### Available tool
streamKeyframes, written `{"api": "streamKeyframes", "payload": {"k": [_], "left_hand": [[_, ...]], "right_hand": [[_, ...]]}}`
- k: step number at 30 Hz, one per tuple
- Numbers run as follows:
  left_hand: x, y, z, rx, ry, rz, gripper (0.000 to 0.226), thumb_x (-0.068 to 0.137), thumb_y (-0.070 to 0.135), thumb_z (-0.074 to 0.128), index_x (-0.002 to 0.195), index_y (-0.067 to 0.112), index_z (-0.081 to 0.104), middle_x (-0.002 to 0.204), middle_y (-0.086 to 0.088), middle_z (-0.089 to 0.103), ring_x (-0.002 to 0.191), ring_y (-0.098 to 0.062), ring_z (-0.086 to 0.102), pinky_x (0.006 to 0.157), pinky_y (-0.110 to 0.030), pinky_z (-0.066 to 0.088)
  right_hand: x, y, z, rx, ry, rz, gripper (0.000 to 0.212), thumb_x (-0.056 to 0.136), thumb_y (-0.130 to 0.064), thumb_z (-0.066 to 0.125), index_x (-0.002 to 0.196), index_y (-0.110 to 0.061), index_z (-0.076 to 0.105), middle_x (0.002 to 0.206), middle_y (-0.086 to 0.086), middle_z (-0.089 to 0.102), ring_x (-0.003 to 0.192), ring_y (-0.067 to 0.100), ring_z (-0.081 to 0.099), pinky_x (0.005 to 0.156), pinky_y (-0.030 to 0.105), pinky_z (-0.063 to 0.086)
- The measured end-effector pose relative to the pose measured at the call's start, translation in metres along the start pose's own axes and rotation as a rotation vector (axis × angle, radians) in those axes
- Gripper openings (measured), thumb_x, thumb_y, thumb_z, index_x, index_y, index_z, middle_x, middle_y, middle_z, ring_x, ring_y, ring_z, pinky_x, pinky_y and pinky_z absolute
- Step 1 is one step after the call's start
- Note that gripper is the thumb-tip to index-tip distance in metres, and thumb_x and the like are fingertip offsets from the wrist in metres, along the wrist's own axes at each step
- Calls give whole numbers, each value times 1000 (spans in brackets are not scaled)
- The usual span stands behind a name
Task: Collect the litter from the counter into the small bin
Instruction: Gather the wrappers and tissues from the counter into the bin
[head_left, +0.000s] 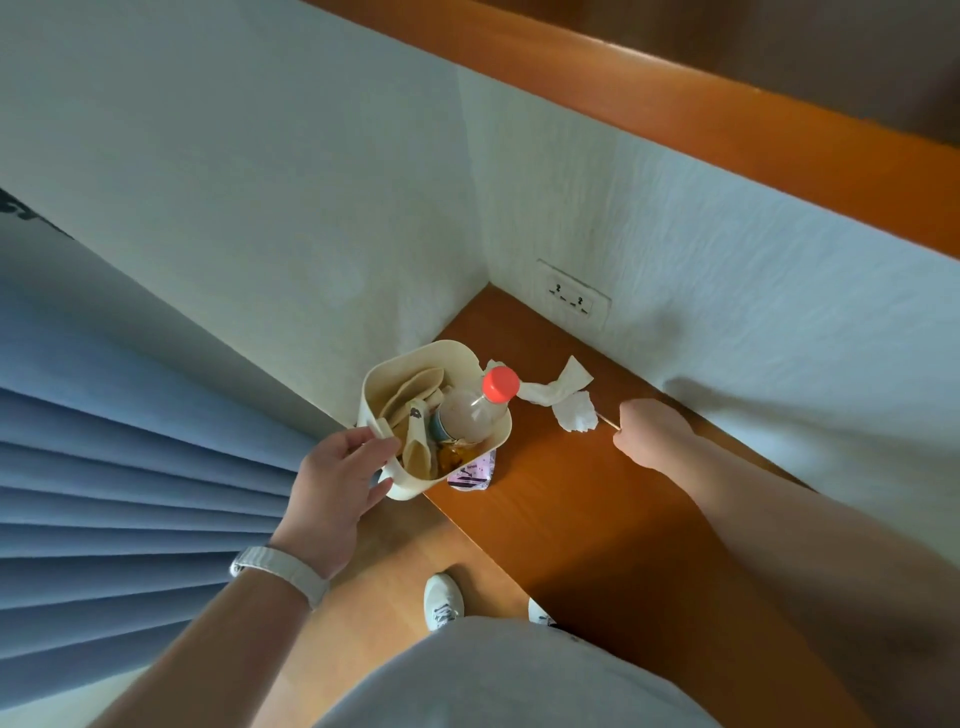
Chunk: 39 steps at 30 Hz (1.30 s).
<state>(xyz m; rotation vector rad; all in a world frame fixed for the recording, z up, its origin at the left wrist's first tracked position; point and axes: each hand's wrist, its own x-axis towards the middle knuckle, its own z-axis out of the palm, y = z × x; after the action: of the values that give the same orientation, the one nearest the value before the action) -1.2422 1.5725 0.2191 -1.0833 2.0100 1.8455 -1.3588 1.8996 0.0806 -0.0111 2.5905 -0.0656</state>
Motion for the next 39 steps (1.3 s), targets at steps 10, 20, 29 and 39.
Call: {"api": "streamKeyframes", "payload": {"k": [10, 20, 29, 39], "left_hand": [[-3, 4, -6, 13, -31, 29, 26, 97, 25, 70, 118, 10, 69, 120, -16, 72, 116, -31, 69, 103, -47, 57], [0, 15, -8, -11, -75, 68, 16, 100, 22, 66, 112, 13, 69, 116, -10, 72, 116, -27, 67, 101, -46, 58], [3, 19, -21, -21, -89, 82, 27, 100, 20, 65, 122, 6, 67, 116, -11, 70, 115, -27, 66, 101, -44, 58], [10, 11, -41, -61, -44, 29, 25, 100, 20, 65, 122, 9, 69, 120, -12, 73, 118, -28, 68, 97, -40, 59]], "right_hand": [[-66, -19, -21, 397, 197, -124, 28, 93, -18, 61, 121, -17, 60, 104, -3, 68, 79, 11, 64, 66, 24, 54], [-149, -83, -104, 907, 592, -312, 9, 90, -19, 67, 90, -15, 59, 77, -11, 64, 72, 3, 65, 63, 17, 53], [-139, -128, -86, 839, 532, -419, 16, 88, -18, 70, 90, -24, 56, 85, -13, 64, 82, 4, 64, 71, 16, 52], [-109, -122, -57, 645, 461, -471, 25, 87, -19, 71, 110, -16, 62, 97, -7, 65, 84, 6, 60, 70, 13, 48]]}}
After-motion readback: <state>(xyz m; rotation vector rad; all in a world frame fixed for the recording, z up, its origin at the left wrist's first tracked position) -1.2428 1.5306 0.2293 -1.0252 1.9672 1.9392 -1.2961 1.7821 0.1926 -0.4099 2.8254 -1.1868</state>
